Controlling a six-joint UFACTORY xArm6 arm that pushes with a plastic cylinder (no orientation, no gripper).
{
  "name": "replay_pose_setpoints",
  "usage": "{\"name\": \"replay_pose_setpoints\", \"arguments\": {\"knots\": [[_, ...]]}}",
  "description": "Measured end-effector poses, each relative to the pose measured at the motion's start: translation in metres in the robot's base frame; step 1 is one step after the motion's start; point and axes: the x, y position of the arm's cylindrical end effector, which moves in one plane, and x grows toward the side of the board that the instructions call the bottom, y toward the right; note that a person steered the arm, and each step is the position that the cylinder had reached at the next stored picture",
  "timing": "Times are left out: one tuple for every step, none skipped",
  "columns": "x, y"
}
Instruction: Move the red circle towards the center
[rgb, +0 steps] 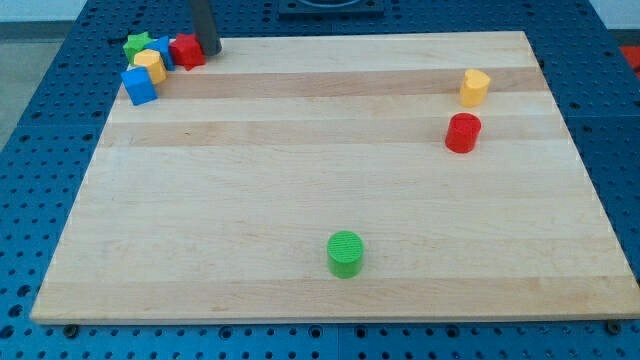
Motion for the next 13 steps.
{"name": "replay_pose_setpoints", "arguments": {"knots": [[0.006, 0.02], [0.023, 0.08], [0.062, 0.098], [0.114, 0.108], [0.174, 0.149], [0.206, 0.177], [0.214, 0.189], [0.232, 0.226], [0.256, 0.275], [0.256, 0.275], [0.255, 0.309], [0.254, 0.355], [0.239, 0.397]]}}
